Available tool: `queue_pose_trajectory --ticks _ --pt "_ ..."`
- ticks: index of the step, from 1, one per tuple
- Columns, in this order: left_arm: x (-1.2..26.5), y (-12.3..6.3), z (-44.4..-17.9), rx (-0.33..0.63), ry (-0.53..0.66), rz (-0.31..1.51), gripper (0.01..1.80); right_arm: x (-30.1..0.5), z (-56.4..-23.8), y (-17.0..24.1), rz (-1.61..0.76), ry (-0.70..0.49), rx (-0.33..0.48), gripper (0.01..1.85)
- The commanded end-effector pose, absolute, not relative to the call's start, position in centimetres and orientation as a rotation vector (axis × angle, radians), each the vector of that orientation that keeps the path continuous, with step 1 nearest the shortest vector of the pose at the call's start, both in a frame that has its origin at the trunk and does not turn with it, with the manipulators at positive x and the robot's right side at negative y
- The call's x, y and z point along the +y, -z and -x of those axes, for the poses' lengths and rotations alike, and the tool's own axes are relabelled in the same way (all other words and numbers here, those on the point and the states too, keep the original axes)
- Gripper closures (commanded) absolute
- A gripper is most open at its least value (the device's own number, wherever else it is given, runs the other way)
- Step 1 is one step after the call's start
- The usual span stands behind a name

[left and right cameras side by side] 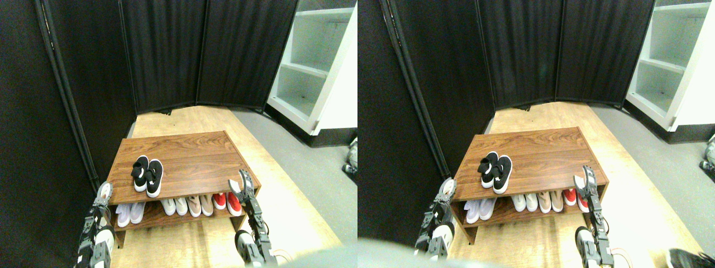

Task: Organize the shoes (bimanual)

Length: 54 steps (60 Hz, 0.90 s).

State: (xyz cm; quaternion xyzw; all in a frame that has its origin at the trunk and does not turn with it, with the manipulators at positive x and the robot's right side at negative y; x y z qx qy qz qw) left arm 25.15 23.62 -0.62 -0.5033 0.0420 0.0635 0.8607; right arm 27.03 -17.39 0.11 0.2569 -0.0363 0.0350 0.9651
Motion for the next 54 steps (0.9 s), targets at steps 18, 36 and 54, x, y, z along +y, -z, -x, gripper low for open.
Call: queue_pose_trajectory --ticks 18,36,54 --pt "21.0 0.3 -22.2 0.111 -0.143 1.154 1.8 -17.5 -26.4 -0.5 -0.502 -0.052 -0.104 1.48" --pt "19.8 0.8 -21.3 0.074 -0.18 1.178 1.8 -17.7 -26.2 -0.3 -0.506 -0.056 -0.102 1.5" --pt "19.6 0.6 -21.6 0.063 -0.185 1.18 1.8 -17.9 -26.1 -0.3 -0.507 -0.06 -0.101 1.49"
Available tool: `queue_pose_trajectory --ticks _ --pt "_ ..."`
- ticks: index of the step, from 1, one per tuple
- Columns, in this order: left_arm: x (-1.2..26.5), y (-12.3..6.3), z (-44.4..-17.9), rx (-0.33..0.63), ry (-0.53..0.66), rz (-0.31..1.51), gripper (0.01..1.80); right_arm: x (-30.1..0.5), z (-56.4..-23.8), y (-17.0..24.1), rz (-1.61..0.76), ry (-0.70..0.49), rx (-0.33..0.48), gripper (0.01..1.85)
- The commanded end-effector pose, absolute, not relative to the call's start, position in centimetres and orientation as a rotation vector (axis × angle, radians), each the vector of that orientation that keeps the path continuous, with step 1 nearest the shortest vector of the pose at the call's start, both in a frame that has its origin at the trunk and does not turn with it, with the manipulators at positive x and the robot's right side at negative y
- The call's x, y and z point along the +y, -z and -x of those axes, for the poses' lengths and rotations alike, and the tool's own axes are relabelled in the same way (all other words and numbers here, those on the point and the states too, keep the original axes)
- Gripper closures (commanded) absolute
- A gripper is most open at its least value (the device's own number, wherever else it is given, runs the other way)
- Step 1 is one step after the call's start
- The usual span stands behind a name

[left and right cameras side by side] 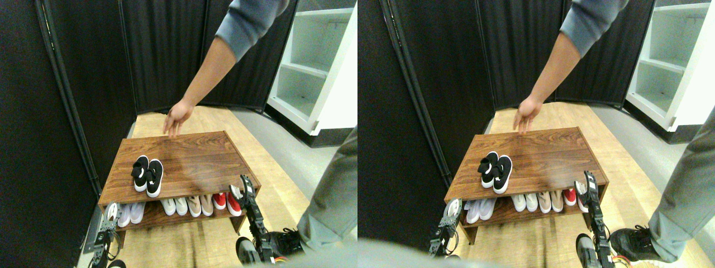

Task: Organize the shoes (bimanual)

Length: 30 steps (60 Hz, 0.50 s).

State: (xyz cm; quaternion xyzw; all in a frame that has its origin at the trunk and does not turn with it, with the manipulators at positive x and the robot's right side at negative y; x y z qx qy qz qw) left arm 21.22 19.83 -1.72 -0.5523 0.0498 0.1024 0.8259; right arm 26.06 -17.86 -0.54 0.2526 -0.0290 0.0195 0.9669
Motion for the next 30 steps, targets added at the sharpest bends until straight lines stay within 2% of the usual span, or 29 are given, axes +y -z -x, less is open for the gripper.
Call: queue_pose_trajectory --ticks 1,10,30 --pt "19.6 0.7 -21.7 0.065 -0.181 1.181 1.8 -17.9 -26.2 -0.3 -0.505 -0.06 -0.101 1.49" --pt "19.5 0.7 -21.7 0.08 -0.161 1.174 1.8 -18.0 -26.1 -0.3 -0.517 -0.059 -0.099 1.49" --pt "19.0 -0.7 -20.1 0.075 -0.137 1.19 1.8 -18.2 -26.0 -0.5 -0.52 -0.071 -0.101 1.49"
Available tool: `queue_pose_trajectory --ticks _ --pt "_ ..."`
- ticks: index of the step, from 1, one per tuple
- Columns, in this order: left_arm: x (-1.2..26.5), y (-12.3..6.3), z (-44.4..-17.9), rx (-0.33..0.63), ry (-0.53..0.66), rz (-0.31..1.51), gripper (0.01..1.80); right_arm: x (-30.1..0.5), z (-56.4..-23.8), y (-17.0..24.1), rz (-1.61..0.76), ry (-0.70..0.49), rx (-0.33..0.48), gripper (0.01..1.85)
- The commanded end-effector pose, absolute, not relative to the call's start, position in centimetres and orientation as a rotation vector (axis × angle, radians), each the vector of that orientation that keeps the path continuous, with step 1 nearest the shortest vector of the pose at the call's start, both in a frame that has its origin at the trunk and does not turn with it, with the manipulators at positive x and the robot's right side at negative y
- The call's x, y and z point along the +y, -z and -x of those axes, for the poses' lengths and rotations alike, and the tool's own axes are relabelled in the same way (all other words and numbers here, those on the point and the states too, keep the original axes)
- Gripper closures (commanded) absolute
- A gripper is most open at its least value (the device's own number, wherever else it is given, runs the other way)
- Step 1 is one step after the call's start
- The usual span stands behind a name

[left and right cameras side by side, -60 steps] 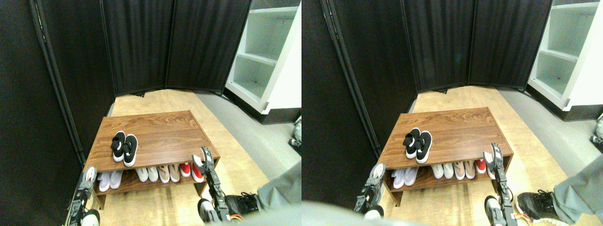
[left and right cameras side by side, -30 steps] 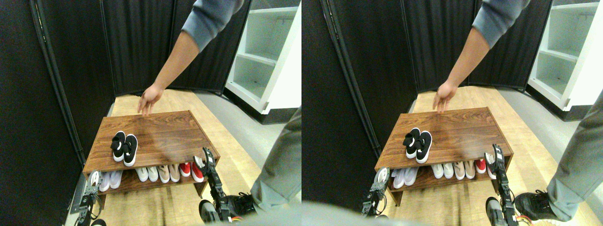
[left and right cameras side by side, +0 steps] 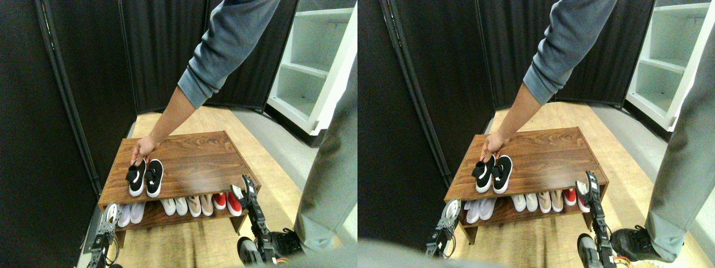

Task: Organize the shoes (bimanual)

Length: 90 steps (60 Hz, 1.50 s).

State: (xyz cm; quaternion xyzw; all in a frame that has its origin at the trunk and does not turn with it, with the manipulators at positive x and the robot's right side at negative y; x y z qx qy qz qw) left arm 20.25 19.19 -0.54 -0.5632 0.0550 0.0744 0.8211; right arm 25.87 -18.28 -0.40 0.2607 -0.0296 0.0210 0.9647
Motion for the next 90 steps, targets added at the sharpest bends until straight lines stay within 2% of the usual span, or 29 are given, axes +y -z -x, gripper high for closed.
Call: queue_pose_trajectory --ticks 1,35,40,43,44,45,46,47,50,51,52,62,75,90 --pt "19.0 -0.7 -20.0 0.074 -0.137 1.19 1.8 -18.2 -26.0 -0.5 -0.524 -0.068 -0.098 1.49" --pt "18.6 -1.0 -19.5 0.038 -0.1 1.17 1.8 -18.3 -26.1 -0.4 -0.527 -0.071 -0.101 1.49" --pt "18.1 -0.9 -19.2 0.018 -0.147 1.185 1.8 -18.3 -26.2 -0.3 -0.524 -0.068 -0.097 1.49" --pt "17.7 -0.6 -19.1 0.038 -0.182 1.15 1.26 -18.3 -26.3 -0.3 -0.525 -0.075 -0.105 1.5" --pt "17.7 -0.6 -19.1 0.046 -0.182 1.147 1.16 -18.3 -26.3 -0.3 -0.526 -0.074 -0.103 1.49" --pt "17.6 -0.4 -19.2 0.062 -0.186 1.145 0.97 -18.3 -26.4 -0.2 -0.529 -0.072 -0.1 1.49" --pt "17.6 -0.4 -19.2 0.062 -0.186 1.145 0.97 -18.3 -26.4 -0.2 -0.529 -0.072 -0.1 1.49" --pt "17.6 -0.4 -19.2 0.07 -0.189 1.143 0.9 -18.2 -26.4 -0.2 -0.53 -0.072 -0.099 1.49" --pt "17.5 0.2 -19.8 0.085 -0.215 1.162 0.51 -18.1 -26.5 -0.3 -0.533 -0.072 -0.096 1.49" --pt "17.5 0.2 -19.8 0.085 -0.215 1.162 0.51 -18.1 -26.5 -0.3 -0.533 -0.072 -0.096 1.49" --pt "17.4 0.4 -20.1 0.088 -0.223 1.18 0.43 -18.1 -26.5 -0.3 -0.526 -0.074 -0.094 1.49" --pt "16.9 2.5 -21.8 0.094 -0.265 1.21 0.33 -17.9 -26.7 -0.2 -0.535 -0.085 -0.098 1.49" --pt "16.5 5.2 -23.9 0.152 -0.338 1.202 0.2 -18.0 -26.7 -0.2 -0.541 -0.082 -0.091 1.48" --pt "16.5 7.9 -26.4 0.165 -0.359 1.262 0.29 -18.1 -26.6 -0.2 -0.53 -0.066 -0.086 1.5"
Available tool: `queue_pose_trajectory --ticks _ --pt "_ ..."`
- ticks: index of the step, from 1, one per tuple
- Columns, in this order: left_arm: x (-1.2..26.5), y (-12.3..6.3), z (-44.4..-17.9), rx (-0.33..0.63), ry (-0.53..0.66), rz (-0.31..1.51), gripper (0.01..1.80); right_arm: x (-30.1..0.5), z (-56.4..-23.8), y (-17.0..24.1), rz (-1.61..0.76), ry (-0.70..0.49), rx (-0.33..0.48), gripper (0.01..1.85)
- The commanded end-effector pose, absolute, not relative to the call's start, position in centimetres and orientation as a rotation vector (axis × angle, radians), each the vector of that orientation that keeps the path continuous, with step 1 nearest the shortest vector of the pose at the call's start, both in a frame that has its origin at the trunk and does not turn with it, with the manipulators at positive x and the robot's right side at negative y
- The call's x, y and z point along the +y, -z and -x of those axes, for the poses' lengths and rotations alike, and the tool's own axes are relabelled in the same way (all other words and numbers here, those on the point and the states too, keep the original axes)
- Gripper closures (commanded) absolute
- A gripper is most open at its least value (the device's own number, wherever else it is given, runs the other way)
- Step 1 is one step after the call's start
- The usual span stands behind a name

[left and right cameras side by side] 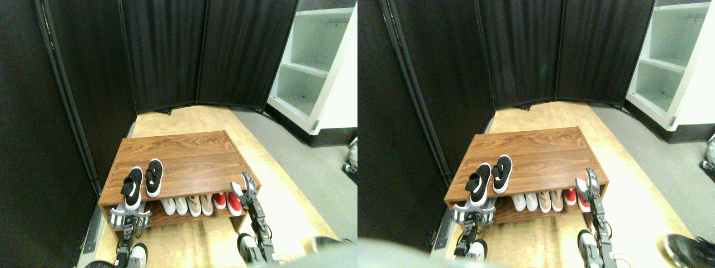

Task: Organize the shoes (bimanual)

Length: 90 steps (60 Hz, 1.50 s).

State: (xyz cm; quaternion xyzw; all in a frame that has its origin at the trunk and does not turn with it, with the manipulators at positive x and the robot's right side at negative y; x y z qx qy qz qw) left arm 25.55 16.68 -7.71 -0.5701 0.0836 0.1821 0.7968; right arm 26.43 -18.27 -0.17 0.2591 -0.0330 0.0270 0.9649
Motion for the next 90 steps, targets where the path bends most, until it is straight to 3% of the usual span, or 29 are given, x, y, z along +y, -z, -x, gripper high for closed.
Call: queue_pose_trajectory --ticks 1,12,35,50,61,71,72,74,76,80,90 --pt "16.6 8.1 -26.6 0.163 -0.358 1.259 0.31 -18.1 -26.6 -0.2 -0.53 -0.066 -0.086 1.5" --pt "17.2 8.6 -28.2 0.16 -0.358 1.263 0.29 -18.3 -26.6 -0.1 -0.54 -0.058 -0.075 1.48" --pt "17.4 7.4 -29.7 0.16 -0.32 1.212 0.4 -18.5 -26.3 -0.1 -0.543 -0.064 -0.077 1.47" --pt "16.8 6.8 -26.2 0.165 -0.304 1.263 0.4 -18.8 -26.3 0.0 -0.545 -0.049 -0.082 1.48" --pt "17.8 4.9 -22.1 0.156 -0.308 1.329 0.37 -18.8 -26.6 0.0 -0.534 -0.049 -0.085 1.48" --pt "21.0 3.7 -21.4 0.048 -0.296 1.233 0.81 -18.6 -26.8 -0.1 -0.547 -0.045 -0.076 1.48" --pt "22.0 3.3 -21.5 -0.022 -0.32 1.193 1.18 -18.5 -26.9 -0.1 -0.547 -0.047 -0.076 1.48" --pt "22.2 3.2 -21.6 -0.041 -0.328 1.181 1.25 -18.5 -26.9 -0.1 -0.549 -0.046 -0.074 1.48" --pt "23.0 2.7 -21.9 -0.119 -0.345 1.132 1.51 -18.4 -26.9 -0.1 -0.556 -0.042 -0.07 1.48" --pt "24.0 2.0 -22.5 -0.177 -0.338 1.066 1.8 -18.3 -27.0 -0.1 -0.553 -0.051 -0.079 1.48" --pt "26.3 0.5 -24.0 -0.207 -0.257 0.977 1.8 -18.1 -27.0 -0.2 -0.563 -0.061 -0.083 1.49"
